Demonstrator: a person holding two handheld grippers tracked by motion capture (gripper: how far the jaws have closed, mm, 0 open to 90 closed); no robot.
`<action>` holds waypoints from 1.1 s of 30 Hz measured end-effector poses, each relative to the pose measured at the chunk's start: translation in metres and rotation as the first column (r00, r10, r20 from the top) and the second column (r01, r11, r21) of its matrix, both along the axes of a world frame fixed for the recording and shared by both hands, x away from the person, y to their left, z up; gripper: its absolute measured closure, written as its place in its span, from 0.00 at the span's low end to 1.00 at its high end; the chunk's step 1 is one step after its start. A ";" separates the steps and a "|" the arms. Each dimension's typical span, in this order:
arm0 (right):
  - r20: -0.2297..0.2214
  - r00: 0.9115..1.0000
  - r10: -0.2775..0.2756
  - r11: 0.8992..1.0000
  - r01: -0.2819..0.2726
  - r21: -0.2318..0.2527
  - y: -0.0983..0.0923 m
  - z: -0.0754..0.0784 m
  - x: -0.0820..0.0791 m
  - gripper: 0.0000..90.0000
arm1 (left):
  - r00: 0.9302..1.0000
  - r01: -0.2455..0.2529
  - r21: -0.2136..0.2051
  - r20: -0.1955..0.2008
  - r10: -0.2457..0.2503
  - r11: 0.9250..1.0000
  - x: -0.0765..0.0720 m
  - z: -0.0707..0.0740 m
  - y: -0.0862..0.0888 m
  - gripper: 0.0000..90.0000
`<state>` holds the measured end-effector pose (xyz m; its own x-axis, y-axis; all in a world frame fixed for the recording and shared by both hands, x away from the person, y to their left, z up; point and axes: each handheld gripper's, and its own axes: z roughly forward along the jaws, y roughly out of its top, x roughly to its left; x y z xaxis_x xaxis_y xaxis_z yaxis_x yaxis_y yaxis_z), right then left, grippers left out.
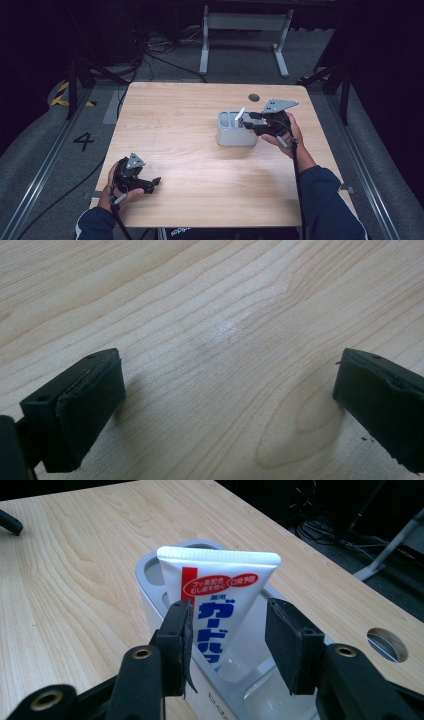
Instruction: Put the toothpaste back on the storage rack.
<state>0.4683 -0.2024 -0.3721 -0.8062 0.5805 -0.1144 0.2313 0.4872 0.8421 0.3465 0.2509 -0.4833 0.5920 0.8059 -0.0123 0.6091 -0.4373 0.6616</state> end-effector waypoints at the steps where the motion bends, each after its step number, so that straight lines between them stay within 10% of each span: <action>1: 0.002 1.000 0.002 1.000 -0.002 0.000 -0.001 0.000 0.000 0.61 | 1.000 0.000 0.000 0.001 0.000 1.000 0.000 0.000 0.000 0.01; 33: 0.034 0.999 -0.002 0.996 0.005 -0.089 -0.029 0.015 -0.034 0.50 | 1.000 0.001 -0.001 0.000 -0.001 1.000 0.000 0.000 0.000 0.01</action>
